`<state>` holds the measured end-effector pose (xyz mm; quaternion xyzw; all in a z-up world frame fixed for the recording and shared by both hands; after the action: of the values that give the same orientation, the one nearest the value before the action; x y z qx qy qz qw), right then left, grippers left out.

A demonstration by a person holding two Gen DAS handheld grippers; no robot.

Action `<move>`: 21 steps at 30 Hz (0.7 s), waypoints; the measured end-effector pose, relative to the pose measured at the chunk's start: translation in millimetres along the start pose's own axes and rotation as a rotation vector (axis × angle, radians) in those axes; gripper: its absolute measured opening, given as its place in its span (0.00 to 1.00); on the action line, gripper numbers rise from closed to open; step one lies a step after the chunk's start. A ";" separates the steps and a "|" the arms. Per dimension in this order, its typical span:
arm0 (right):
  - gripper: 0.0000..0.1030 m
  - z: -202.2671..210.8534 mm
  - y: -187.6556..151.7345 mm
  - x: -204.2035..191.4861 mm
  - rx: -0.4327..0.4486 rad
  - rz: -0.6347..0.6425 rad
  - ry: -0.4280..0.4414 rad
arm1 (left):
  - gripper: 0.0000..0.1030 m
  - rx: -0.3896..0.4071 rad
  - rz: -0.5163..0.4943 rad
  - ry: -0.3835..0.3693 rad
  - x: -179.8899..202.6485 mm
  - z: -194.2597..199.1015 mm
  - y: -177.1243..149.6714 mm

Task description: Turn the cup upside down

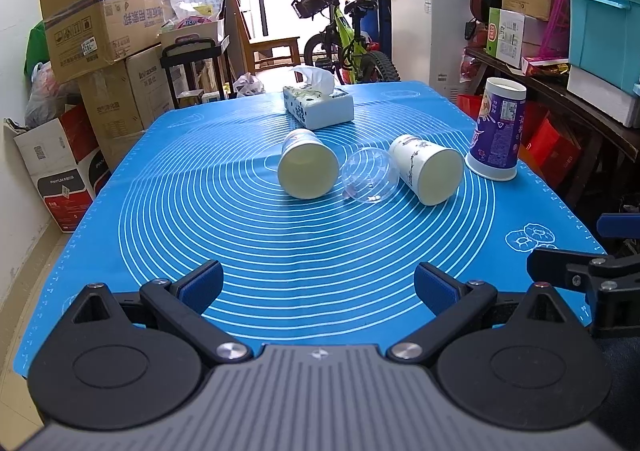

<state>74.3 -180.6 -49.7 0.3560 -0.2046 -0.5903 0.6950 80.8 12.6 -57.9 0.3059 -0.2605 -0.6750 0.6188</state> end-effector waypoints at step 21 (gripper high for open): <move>0.97 -44.7 79.8 4.4 0.057 0.035 -0.025 | 0.98 -0.003 0.047 0.077 -28.6 -46.5 60.7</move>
<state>160.7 -169.6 -21.2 0.3647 -0.2363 -0.5762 0.6922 157.4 36.3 -42.5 0.3247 -0.2426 -0.6484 0.6445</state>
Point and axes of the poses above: each gripper's, at about its wrist camera, not at the fingertips, and z roughly against the way its jaws point, x to its right, y to its top, the point moved 9 cm from there along -z, roughly the way its jaws point, and after that the axes turned 6 degrees about -x, right-handed, at the moved point
